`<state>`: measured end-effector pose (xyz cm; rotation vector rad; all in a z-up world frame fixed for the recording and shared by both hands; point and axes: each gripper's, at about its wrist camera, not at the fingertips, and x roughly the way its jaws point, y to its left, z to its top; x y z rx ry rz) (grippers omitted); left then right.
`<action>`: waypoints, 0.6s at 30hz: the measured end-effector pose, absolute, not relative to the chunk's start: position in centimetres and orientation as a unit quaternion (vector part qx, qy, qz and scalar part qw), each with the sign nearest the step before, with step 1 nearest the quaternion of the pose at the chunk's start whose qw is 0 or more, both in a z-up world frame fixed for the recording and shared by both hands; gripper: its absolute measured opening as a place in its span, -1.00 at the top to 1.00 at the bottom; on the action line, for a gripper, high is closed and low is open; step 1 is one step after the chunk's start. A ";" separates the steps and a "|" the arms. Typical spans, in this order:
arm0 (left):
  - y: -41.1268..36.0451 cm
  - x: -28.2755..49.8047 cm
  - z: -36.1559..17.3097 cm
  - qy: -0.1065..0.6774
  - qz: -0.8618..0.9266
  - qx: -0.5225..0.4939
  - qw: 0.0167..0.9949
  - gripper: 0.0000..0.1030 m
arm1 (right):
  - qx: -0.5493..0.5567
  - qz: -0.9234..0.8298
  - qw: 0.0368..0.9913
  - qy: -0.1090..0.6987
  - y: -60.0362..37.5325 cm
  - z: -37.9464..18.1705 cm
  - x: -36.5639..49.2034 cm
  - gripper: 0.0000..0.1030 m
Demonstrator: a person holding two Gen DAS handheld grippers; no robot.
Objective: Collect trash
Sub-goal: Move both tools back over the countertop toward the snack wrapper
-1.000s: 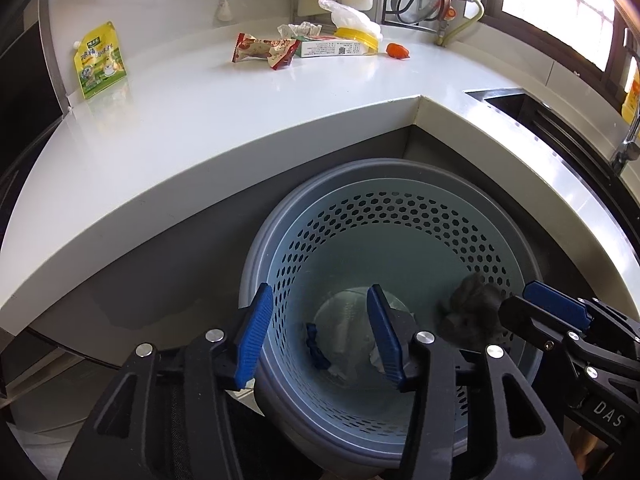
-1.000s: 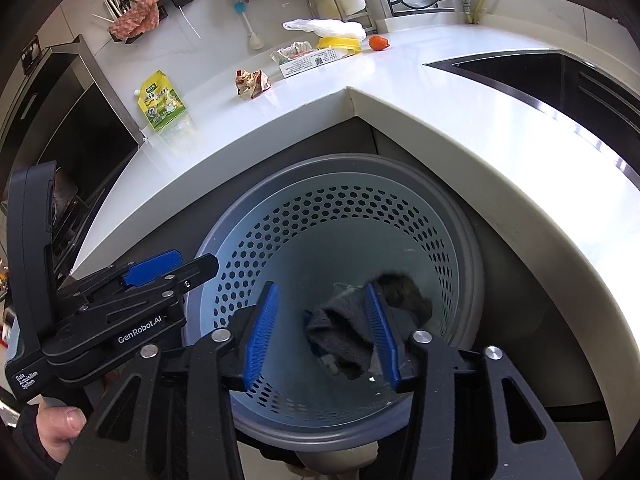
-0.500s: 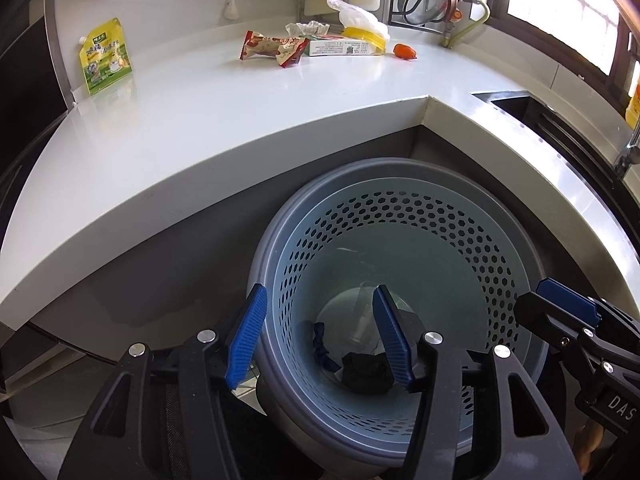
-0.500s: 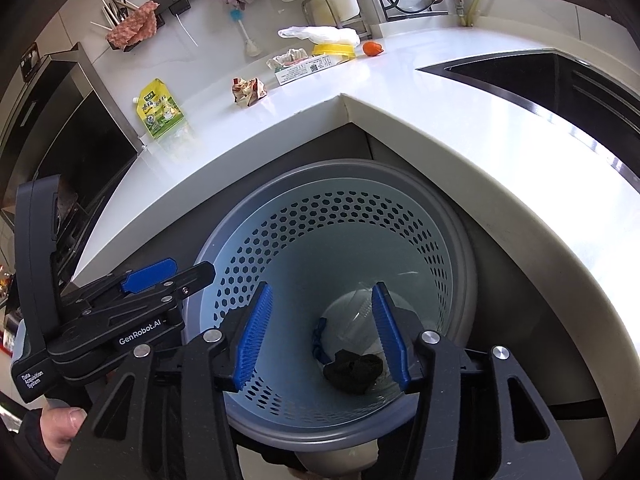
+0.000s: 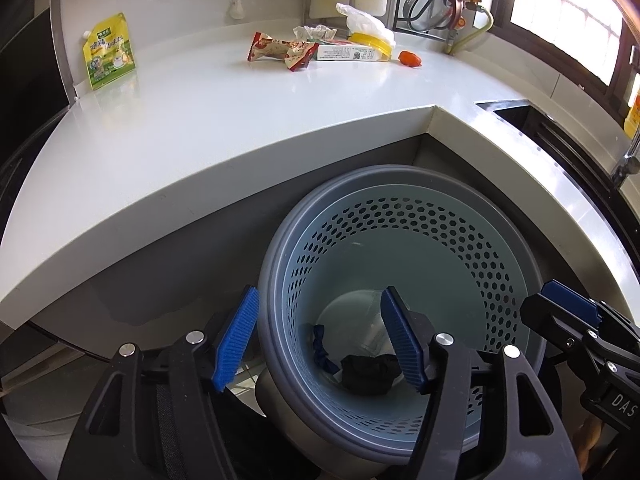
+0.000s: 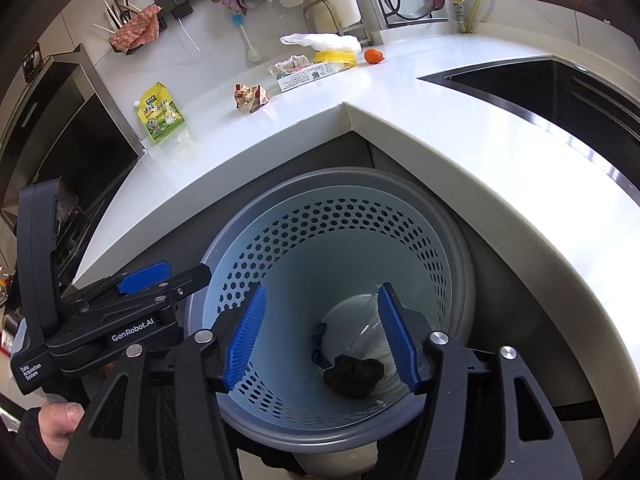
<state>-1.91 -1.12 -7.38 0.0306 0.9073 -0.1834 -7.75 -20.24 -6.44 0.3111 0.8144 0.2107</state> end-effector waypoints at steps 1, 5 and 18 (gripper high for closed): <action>-1.0 -1.9 -7.2 0.436 -0.089 0.015 0.895 -0.21 | 0.149 0.102 0.902 0.391 -20.2 -6.2 -7.8 -0.09; -0.6 -2.0 -6.1 0.425 -0.093 0.014 0.900 -0.25 | 0.143 0.102 0.907 0.383 -19.9 -5.3 -7.8 -0.11; 0.4 0.7 -0.2 0.376 -0.098 0.013 0.922 -0.38 | 0.118 0.099 0.922 0.355 -19.9 0.3 -5.4 -0.24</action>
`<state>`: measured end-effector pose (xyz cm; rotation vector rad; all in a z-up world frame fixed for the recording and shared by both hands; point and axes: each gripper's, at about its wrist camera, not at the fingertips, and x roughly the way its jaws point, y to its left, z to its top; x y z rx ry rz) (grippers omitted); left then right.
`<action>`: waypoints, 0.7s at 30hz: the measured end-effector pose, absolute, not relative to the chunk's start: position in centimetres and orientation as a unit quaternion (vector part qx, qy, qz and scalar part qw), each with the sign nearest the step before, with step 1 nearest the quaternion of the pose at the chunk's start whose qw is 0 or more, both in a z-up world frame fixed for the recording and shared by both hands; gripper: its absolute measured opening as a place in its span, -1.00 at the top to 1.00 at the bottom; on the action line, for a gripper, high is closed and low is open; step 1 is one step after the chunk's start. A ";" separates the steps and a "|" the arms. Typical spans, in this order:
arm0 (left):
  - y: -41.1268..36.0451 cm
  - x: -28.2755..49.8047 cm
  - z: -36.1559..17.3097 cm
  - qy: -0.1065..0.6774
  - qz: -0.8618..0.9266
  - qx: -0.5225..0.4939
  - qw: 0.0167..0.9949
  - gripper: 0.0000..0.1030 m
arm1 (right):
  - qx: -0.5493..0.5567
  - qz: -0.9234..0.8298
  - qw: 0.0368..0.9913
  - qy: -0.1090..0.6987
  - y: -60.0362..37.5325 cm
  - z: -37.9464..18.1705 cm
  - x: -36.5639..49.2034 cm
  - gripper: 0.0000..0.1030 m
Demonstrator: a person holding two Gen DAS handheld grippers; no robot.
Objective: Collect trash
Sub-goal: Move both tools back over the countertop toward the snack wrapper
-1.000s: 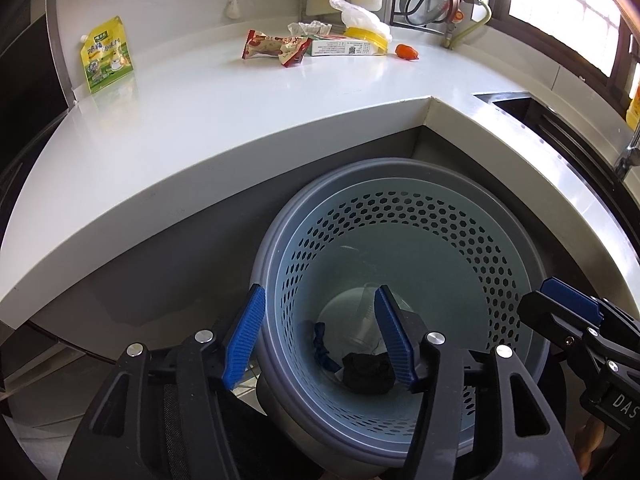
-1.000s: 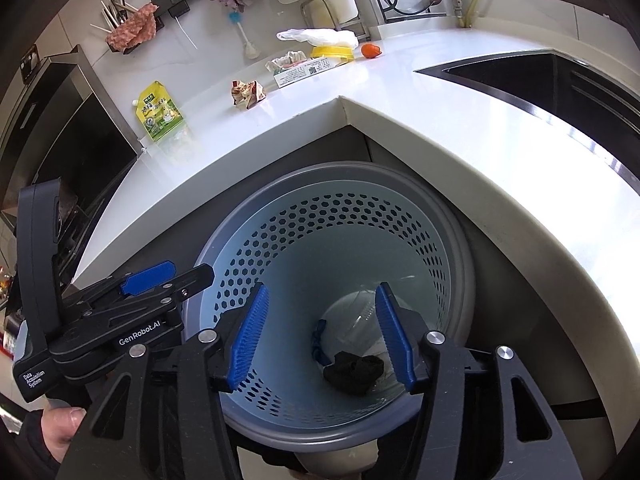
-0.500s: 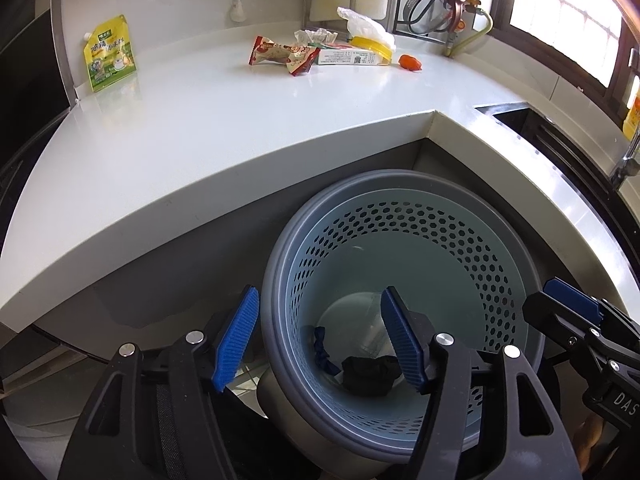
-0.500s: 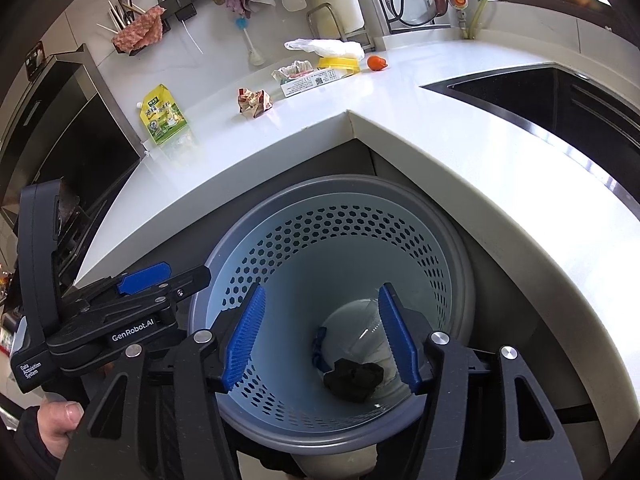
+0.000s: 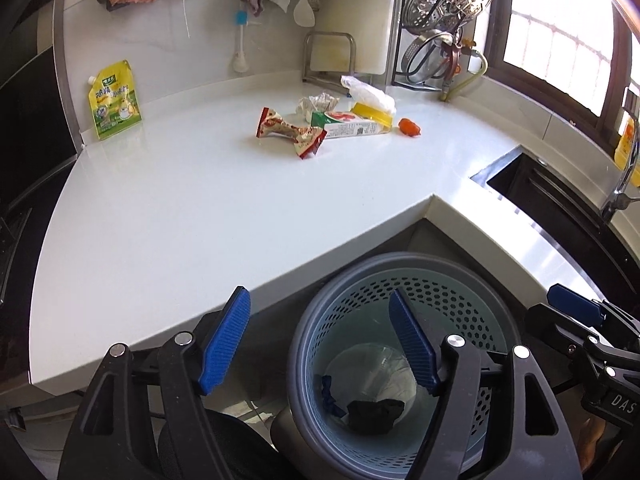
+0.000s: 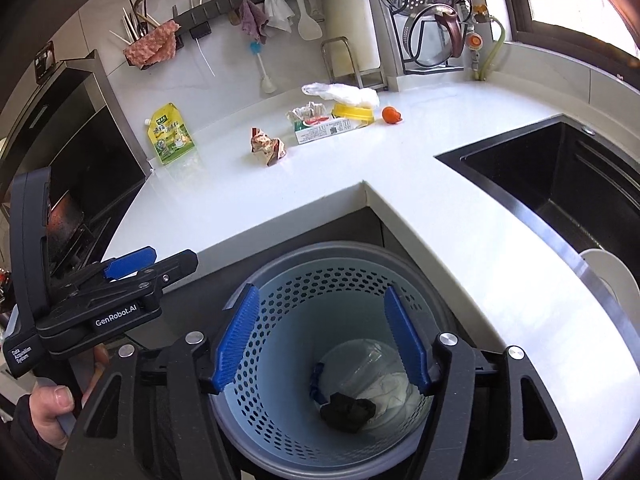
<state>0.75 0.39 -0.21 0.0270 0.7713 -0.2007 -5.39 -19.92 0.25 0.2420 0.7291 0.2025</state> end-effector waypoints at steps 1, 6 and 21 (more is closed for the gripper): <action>0.5 1.1 0.1 0.372 -0.098 0.013 0.923 -0.43 | 0.118 0.099 0.923 0.352 -20.0 0.6 -5.0 -0.25; 0.9 3.2 1.3 0.361 -0.097 0.006 0.928 -0.50 | 0.122 0.097 0.924 0.350 -20.4 1.4 -2.6 -0.25; 0.6 10.8 1.1 0.360 -0.065 -0.007 0.931 -0.73 | 0.116 0.075 0.923 0.360 -23.4 0.9 5.4 -0.25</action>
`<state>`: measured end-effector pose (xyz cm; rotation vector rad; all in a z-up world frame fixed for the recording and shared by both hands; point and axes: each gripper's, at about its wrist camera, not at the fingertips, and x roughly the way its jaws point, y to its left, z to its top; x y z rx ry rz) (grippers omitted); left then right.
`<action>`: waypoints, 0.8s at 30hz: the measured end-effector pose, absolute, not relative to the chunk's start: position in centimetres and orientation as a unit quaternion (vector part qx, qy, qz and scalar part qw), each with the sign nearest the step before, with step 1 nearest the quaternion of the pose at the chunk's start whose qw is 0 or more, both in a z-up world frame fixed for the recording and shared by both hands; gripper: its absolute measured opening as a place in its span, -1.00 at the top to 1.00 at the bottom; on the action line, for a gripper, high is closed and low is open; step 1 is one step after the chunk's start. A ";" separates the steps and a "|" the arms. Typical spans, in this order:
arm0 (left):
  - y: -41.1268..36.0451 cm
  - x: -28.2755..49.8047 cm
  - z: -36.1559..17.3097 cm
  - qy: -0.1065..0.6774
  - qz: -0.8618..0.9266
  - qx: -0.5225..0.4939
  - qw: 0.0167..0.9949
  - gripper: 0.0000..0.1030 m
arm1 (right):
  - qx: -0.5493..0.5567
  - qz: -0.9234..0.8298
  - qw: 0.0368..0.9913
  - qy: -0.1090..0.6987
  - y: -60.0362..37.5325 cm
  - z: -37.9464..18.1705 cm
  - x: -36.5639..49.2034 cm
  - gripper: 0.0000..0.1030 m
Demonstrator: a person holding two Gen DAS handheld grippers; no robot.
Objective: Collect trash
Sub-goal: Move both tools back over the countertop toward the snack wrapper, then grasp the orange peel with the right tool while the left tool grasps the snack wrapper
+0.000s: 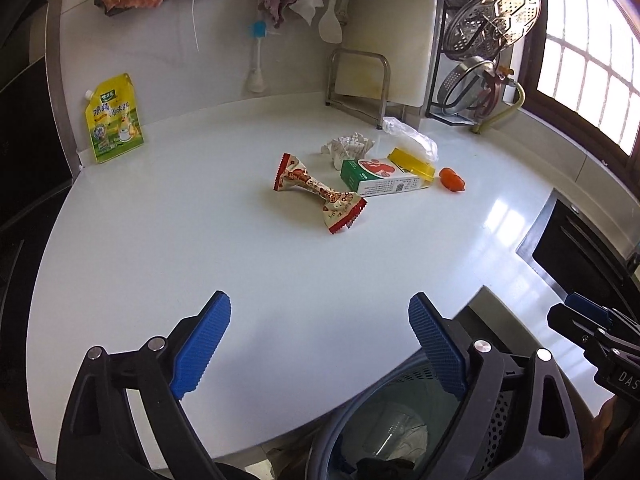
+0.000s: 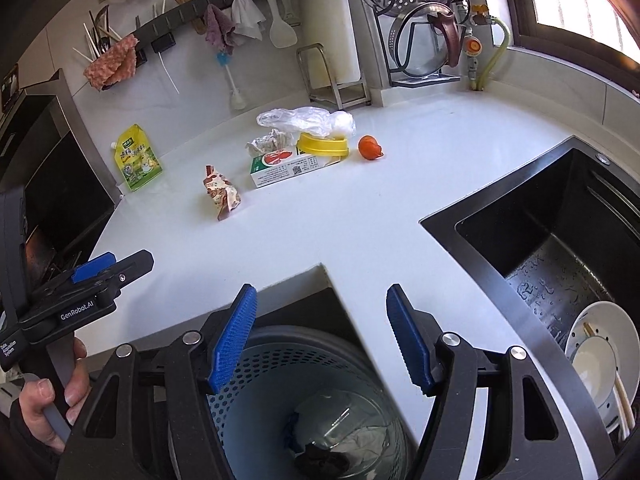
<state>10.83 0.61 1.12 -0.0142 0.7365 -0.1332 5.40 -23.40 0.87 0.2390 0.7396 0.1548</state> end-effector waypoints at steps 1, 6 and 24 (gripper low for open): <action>0.5 11.6 1.1 0.361 -0.063 -0.010 0.930 -0.73 | 0.115 0.074 0.923 0.361 -23.6 0.9 6.0 -0.25; 0.2 15.0 1.6 0.355 -0.044 -0.015 0.934 -0.73 | 0.102 0.071 0.924 0.360 -24.6 1.6 9.5 -0.25; -1.3 22.6 0.1 0.372 -0.017 -0.032 0.928 -0.81 | 0.076 0.046 0.910 0.406 -27.0 -0.5 26.8 -0.29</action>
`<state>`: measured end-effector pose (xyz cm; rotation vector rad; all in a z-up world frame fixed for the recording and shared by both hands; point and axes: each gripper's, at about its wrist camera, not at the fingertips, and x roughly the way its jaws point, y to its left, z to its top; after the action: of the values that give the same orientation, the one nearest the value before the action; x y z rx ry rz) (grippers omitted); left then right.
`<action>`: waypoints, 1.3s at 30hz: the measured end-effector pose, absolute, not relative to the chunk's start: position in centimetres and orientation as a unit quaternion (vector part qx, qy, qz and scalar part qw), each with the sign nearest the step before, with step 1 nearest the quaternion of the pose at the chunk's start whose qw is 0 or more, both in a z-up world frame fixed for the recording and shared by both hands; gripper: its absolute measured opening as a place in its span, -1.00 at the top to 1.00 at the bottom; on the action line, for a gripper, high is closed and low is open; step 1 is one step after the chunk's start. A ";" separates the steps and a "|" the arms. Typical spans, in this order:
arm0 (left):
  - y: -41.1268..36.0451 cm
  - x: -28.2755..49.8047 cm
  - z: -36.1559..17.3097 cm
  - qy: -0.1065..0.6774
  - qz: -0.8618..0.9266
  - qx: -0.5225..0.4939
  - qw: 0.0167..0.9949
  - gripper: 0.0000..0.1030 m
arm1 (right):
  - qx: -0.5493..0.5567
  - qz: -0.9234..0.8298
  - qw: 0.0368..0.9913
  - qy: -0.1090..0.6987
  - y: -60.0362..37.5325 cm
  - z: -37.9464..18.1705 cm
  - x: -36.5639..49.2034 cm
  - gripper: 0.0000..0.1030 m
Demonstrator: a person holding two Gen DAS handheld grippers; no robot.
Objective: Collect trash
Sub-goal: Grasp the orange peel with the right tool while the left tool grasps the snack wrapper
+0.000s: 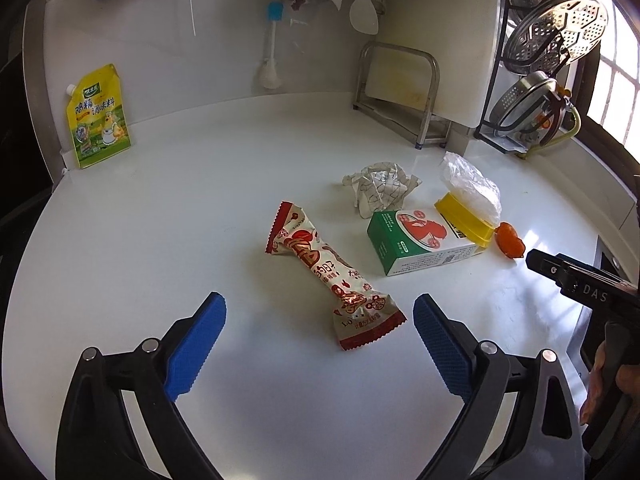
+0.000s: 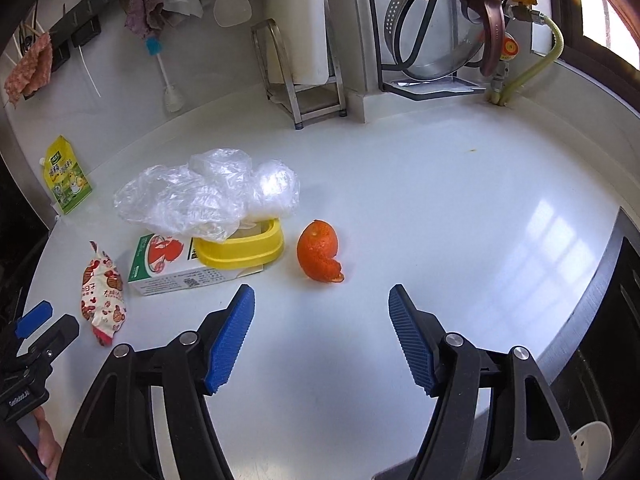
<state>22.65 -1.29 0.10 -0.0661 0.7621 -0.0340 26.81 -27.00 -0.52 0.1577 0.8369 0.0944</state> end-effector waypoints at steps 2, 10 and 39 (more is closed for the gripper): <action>-1.4 23.2 -0.1 0.375 -0.015 -0.032 0.926 -0.81 | 0.078 0.040 0.906 0.414 -27.1 -1.1 28.0 -0.30; -1.3 24.2 -0.2 0.377 -0.021 -0.043 0.925 -0.81 | 0.075 0.026 0.900 0.429 -27.1 -1.8 30.4 -0.27; -2.4 25.6 -1.2 0.392 0.034 -0.037 0.919 -0.81 | 0.130 0.072 0.919 0.364 -28.9 0.1 27.7 0.62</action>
<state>25.56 -2.36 -1.21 -0.0762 0.8060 0.0696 27.66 -28.86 0.12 0.2682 0.7477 0.1483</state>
